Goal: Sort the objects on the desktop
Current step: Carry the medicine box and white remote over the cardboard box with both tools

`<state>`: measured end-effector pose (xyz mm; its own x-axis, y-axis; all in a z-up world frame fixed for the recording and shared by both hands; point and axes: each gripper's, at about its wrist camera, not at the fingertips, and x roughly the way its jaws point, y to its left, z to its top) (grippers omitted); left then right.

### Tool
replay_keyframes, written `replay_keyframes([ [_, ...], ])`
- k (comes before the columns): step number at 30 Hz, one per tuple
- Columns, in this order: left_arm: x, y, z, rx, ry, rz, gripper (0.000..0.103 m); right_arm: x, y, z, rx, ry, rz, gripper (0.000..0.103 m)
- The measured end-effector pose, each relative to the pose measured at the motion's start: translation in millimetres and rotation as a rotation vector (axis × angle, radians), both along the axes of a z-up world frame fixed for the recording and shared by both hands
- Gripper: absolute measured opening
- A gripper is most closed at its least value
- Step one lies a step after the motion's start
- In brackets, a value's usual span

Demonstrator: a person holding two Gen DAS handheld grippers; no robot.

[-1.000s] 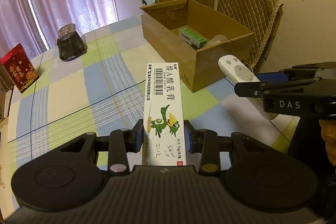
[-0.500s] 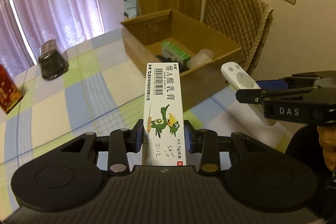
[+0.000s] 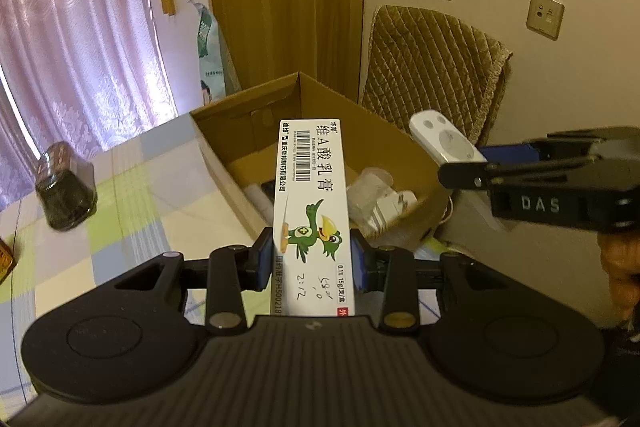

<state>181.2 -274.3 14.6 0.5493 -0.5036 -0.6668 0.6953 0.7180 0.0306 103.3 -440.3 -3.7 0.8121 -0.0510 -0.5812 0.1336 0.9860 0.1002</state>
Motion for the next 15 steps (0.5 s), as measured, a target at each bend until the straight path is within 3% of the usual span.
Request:
replay_keyframes([
  [15,49.9,-41.8,-16.5,0.021,-0.001,-0.032,0.033,62.0,-31.7,-5.1,0.007,0.005,-0.015,0.039],
])
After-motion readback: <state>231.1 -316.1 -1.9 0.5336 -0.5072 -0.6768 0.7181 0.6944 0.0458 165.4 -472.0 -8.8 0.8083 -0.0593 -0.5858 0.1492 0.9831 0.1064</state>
